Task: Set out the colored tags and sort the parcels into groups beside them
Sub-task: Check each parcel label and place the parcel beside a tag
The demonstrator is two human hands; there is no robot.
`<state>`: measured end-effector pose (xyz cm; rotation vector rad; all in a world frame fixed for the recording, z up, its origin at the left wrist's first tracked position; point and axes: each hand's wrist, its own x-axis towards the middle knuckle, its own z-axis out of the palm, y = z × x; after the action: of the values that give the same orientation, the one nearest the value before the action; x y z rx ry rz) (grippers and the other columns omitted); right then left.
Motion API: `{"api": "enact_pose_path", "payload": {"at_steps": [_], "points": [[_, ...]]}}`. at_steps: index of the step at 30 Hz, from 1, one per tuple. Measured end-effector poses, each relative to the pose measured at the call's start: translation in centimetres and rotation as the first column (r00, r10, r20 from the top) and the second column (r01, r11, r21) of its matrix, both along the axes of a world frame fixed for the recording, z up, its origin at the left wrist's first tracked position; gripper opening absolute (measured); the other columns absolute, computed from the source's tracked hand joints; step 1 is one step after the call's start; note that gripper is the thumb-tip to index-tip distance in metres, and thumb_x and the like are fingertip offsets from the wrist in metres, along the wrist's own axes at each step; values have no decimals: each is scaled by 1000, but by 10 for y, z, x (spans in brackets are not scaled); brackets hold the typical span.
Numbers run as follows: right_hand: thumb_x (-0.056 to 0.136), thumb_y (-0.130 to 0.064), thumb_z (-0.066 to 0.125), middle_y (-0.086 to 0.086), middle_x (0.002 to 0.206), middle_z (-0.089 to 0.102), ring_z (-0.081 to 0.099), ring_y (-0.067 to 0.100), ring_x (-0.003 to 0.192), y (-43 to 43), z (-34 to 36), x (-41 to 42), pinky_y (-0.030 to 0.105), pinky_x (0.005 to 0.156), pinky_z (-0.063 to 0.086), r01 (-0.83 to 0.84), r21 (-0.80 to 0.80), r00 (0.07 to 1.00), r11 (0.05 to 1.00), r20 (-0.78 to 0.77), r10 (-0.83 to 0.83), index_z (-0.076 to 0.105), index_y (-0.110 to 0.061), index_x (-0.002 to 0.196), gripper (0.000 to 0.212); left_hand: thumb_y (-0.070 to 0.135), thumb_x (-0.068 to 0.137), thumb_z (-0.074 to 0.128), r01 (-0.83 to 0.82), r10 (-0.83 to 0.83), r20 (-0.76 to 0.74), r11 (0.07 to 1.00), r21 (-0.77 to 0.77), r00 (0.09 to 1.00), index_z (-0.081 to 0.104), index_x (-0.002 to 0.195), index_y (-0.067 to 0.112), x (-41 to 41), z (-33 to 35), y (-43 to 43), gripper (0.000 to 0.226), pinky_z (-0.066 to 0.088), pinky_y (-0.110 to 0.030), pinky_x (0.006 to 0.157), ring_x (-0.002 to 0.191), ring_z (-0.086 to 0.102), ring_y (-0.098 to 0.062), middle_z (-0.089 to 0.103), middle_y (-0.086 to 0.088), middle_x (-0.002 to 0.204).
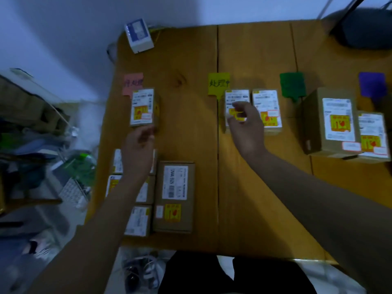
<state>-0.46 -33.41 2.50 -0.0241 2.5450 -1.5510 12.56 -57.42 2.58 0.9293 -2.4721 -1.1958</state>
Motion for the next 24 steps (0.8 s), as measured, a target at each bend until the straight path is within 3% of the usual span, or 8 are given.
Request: {"api": "enact_pose_path", "payload": {"at_steps": [3, 5, 10, 13, 16, 19, 21, 24], "points": [[95, -23, 73, 9, 127, 66, 62, 19, 108, -58, -1, 40, 38, 96, 52, -225, 26, 971, 974, 86, 222, 64, -14, 133, 41, 18, 94, 67, -31, 54, 201, 993, -116, 978, 68, 129, 18, 60, -11, -70, 35, 53, -40, 96, 109, 66, -26, 69, -11, 121], [94, -30, 74, 11, 133, 62, 59, 24, 119, -88, -10, 64, 42, 102, 50, -360, 95, 926, 928, 161, 343, 59, -17, 141, 51, 29, 87, 71, 12, 19, 338, 996, -89, 941, 61, 135, 23, 91, -20, -105, 50, 51, -47, 102, 117, 62, -31, 63, -13, 129], [89, -52, 73, 10, 156, 41, 28, 37, 148, -108, -41, 98, 52, 119, 33, -462, 253, 862, 850, 352, 365, 39, -28, 156, 78, 70, 65, 83, 106, -155, 551, 987, 120, 820, 11, 159, 46, 128, -39, -131, 121, 35, -57, 119, 152, 29, -36, 12, -5, 168], [78, -66, 76, 6, 163, 32, 21, 36, 151, -94, -52, 110, 55, 119, 24, -615, 434, 787, 658, 384, 482, 30, -36, 160, 99, 73, 53, 86, 169, -237, 548, 971, 172, 802, -5, 156, 54, 133, -47, -125, 139, 29, -57, 119, 153, 24, -39, 2, -4, 169], [69, -66, 82, 3, 166, 28, 20, 34, 153, -75, -57, 118, 58, 119, 21, -695, 502, 718, 515, 442, 538, 17, -40, 163, 117, 63, 61, 89, 189, -261, 530, 964, 188, 807, -7, 158, 51, 134, -49, -119, 137, 30, -57, 117, 150, 29, -41, 8, -8, 167], [66, -58, 89, 7, 158, 34, 26, 36, 148, -58, -59, 116, 57, 118, 30, -656, 465, 754, 595, 444, 485, 22, -34, 163, 121, 61, 67, 86, 231, -174, 552, 972, -34, 815, 0, 161, 40, 131, -42, -108, 129, 26, -57, 119, 151, 24, -39, 18, -12, 164], [63, -53, 93, 8, 150, 37, 29, 38, 142, -49, -58, 114, 55, 114, 34, -622, 445, 780, 644, 428, 457, 28, -29, 160, 119, 50, 76, 82, 280, -180, 357, 927, -250, 917, 18, 160, 32, 125, -33, -90, 107, 34, -57, 117, 145, 29, -33, 30, -9, 155], [59, -48, 97, 8, 142, 34, 30, 38, 136, -36, -58, 115, 54, 111, 38, -562, 402, 815, 723, 417, 402, 34, -28, 156, 117, 37, 85, 76, 423, -398, 173, 895, -142, 901, 28, 157, 37, 95, -23, -47, 86, 41, -52, 113, 144, 33, -24, 34, -1, 154]]}}
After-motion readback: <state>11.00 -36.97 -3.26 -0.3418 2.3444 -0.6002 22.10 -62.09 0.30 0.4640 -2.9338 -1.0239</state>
